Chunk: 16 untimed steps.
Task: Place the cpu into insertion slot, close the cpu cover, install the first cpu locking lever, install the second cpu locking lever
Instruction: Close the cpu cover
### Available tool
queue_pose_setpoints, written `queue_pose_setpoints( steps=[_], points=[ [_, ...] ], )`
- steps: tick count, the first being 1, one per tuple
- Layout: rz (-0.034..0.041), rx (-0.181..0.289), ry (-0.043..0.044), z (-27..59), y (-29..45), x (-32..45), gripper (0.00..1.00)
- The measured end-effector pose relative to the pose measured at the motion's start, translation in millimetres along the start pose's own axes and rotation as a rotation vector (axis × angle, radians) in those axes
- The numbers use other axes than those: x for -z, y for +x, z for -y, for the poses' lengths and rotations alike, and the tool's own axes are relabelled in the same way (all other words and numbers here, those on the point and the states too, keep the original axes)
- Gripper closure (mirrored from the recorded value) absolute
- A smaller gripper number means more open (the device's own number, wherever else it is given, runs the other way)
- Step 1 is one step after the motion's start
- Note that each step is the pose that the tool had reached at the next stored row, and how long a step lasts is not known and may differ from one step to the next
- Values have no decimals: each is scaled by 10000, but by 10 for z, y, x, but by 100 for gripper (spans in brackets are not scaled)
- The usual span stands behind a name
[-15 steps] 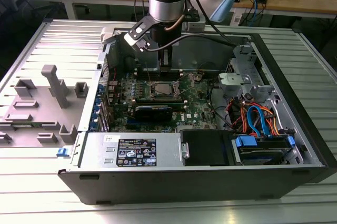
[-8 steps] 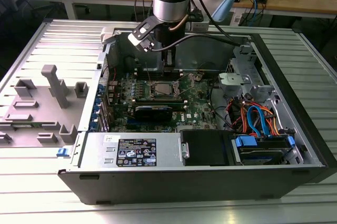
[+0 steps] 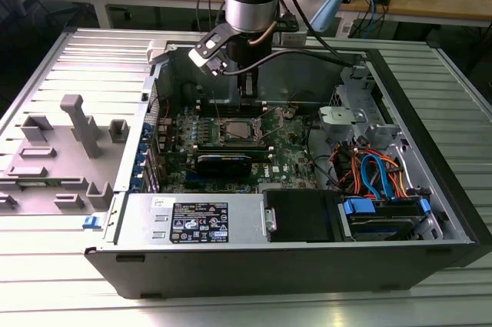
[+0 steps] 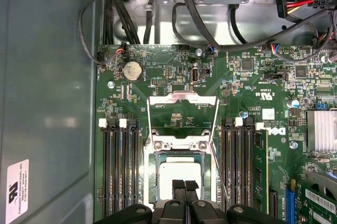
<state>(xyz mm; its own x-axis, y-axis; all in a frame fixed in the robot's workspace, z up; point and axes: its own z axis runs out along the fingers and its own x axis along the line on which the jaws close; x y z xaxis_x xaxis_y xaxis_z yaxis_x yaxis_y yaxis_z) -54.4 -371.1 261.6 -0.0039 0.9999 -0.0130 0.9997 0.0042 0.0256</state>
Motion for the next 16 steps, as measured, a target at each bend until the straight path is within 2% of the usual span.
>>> queue_pose_setpoints(
  steps=[16],
  points=[
    [-5,1,0,-27,-1,-1,89]
  ],
)
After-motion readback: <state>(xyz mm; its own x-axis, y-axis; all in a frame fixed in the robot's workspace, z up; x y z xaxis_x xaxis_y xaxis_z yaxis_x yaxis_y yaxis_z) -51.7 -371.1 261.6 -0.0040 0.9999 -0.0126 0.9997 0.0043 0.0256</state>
